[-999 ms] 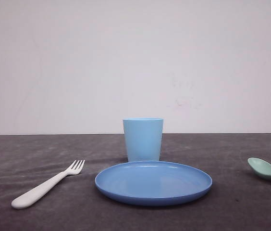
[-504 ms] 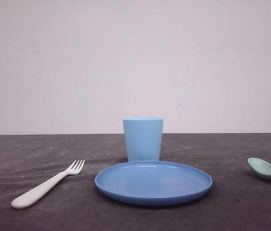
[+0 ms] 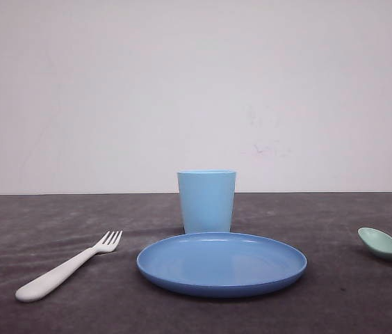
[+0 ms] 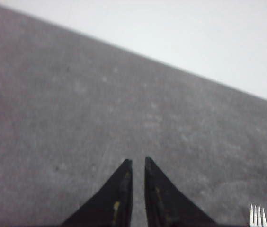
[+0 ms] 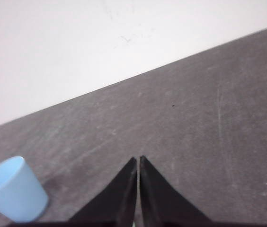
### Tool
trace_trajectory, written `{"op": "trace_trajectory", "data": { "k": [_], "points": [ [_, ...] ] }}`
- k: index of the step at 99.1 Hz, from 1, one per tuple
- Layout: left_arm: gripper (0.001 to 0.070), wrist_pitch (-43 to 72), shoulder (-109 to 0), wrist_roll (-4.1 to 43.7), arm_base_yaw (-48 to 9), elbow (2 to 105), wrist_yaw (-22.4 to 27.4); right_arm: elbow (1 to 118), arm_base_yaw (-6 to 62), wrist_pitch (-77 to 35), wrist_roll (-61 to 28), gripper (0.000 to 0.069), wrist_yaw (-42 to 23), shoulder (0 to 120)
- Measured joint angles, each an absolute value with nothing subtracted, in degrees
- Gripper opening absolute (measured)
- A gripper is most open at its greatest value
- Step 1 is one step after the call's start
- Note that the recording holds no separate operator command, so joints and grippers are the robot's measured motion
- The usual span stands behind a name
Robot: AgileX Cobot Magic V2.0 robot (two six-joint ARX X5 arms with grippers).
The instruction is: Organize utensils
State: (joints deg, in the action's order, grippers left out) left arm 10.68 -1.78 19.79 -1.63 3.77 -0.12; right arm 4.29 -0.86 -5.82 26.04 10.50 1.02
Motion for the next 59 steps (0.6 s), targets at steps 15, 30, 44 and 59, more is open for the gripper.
{"op": "trace_trajectory", "data": {
  "k": [15,30,44,59],
  "points": [
    [0.0021,13.1,-7.7,20.3,-1.6,12.1,0.0,14.5,-0.9,-8.8,26.8,0.0009,10.3,6.6],
    [0.0021,16.4,-18.6,18.3,-1.6,24.3,1.5,26.5,-0.8,-15.9,22.9,0.0008,10.5,17.7],
    [0.0021,23.4,-29.7,13.9,-2.0,36.4,1.9,37.9,0.0,-25.5,16.1,0.0008,10.5,27.9],
    [0.0021,27.7,-37.5,10.5,-3.6,43.7,2.7,45.1,1.9,-32.5,9.8,0.0008,10.5,35.0]
  ]
}}
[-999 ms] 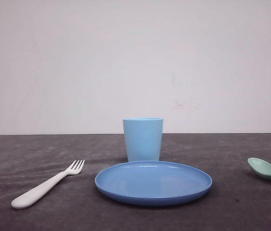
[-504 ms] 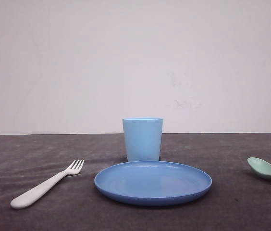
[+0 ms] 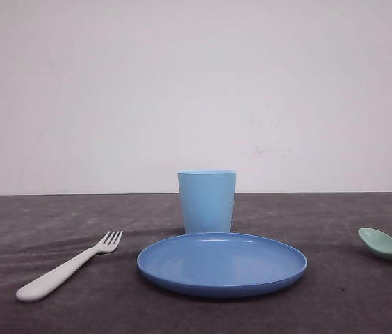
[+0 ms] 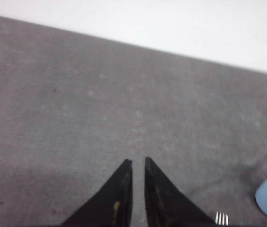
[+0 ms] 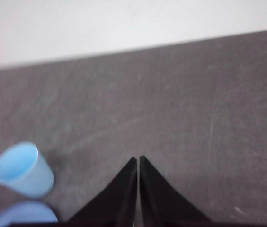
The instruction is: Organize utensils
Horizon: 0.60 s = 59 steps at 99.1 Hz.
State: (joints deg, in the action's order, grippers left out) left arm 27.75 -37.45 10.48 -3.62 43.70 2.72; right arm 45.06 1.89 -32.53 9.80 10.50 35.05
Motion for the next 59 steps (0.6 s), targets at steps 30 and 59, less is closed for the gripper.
{"op": "trace_trajectory", "data": {
  "k": [30,59],
  "points": [
    [0.0244,30.1,-40.8,8.6,-6.7,44.4,3.7,45.5,4.8,-35.3,7.2,0.0268,10.8,39.2],
    [0.0358,31.9,-46.3,13.0,-12.5,44.4,6.2,45.5,5.7,-35.3,7.2,0.042,10.9,39.8]
  ]
}}
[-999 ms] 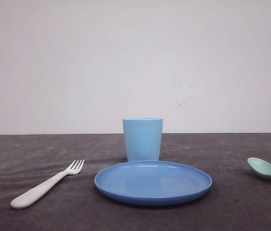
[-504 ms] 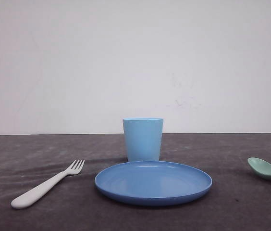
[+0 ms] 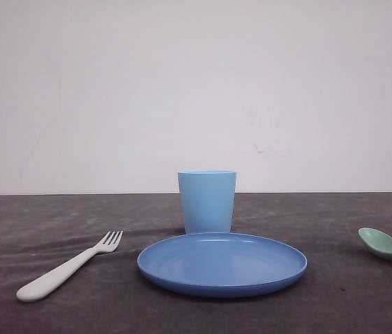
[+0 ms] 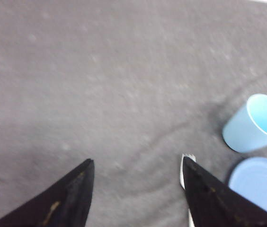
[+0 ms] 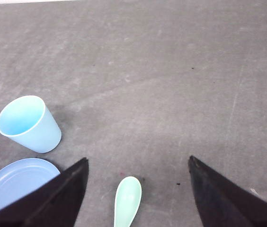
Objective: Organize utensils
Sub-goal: 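Lower the left gripper onto the white fork handle and grasp it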
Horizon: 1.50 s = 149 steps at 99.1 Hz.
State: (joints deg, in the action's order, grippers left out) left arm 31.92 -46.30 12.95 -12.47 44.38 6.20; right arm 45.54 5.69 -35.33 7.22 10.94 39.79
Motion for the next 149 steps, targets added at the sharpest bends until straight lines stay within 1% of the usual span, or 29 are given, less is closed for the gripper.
{"op": "trace_trajectory", "data": {
  "k": [24,43,61,75,83,99,122,125,129,141,145,149],
  "points": [
    [0.0358,31.9,-55.6,17.1,-20.9,44.4,5.5,45.5,5.7,-35.3,7.2,0.0421,10.9,39.8],
    [0.0358,30.6,-64.9,18.8,-28.6,44.4,1.3,45.6,5.7,-35.4,7.2,0.0421,10.9,40.3],
    [0.0358,26.7,-72.8,20.7,-34.0,44.4,-1.1,45.5,5.7,-35.8,7.2,0.0421,10.9,40.8],
    [0.0357,23.9,-77.3,21.5,-36.4,44.4,-1.9,45.5,5.7,-36.4,7.2,0.0421,10.9,40.9],
    [0.0357,23.0,-79.5,22.2,-37.4,44.4,-3.2,45.6,5.7,-36.5,7.2,0.0421,10.9,41.0],
    [0.0357,21.1,-83.5,23.4,-38.5,44.4,-4.3,45.6,5.7,-36.6,7.2,0.0421,10.9,41.4],
    [0.0349,20.3,-86.4,23.6,-39.3,45.0,-4.8,45.5,5.7,-36.6,7.2,0.0421,10.9,41.8],
    [0.0336,20.3,-86.5,23.7,-39.3,45.1,-4.9,45.6,5.7,-36.6,7.2,0.0421,10.9,41.8],
    [0.0296,20.2,-86.8,23.7,-39.3,45.1,-5.2,45.5,5.7,-36.6,7.2,0.0421,10.9,41.9],
    [0.0089,19.7,-87.4,23.9,-39.2,45.3,-6.0,45.5,5.7,-36.6,7.2,0.0421,10.9,42.3],
    [0.0054,19.6,-87.4,24.1,-39.2,45.3,-6.0,45.5,5.7,-36.7,7.2,0.0421,10.9,42.4],
    [0.0042,19.5,-87.4,24.1,-39.2,45.4,-5.9,45.5,5.7,-36.7,7.2,0.0421,10.9,42.4]
  ]
}}
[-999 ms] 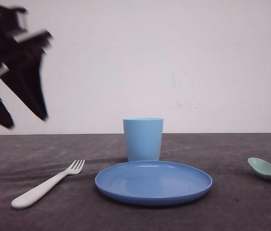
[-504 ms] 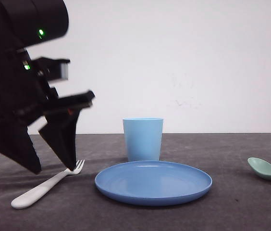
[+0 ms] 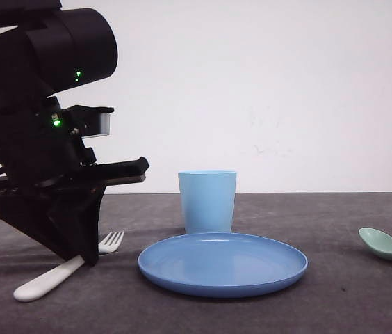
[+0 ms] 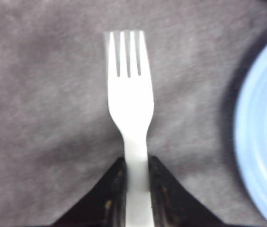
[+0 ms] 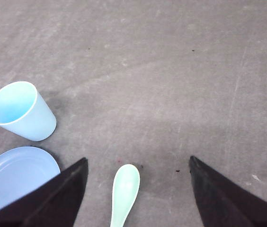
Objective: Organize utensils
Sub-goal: 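Lower the left gripper onto the white fork handle and grasp it, then lift the fork with the left gripper and drop it into the blue cup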
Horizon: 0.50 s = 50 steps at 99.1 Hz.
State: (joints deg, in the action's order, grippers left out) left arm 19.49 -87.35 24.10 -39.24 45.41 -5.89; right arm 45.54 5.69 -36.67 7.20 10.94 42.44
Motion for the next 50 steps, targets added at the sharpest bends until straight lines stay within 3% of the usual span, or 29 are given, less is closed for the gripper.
{"op": "trace_trajectory", "data": {
  "k": [32,50],
  "points": [
    [0.004,19.3,-83.6,24.2,-39.3,45.6,-5.4,45.6,5.7,-36.6,7.2,0.0421,10.9,42.8],
    [0.004,7.6,-73.3,22.0,-40.3,46.7,-6.1,45.6,5.7,-36.6,7.2,0.0421,10.9,43.0]
  ]
}}
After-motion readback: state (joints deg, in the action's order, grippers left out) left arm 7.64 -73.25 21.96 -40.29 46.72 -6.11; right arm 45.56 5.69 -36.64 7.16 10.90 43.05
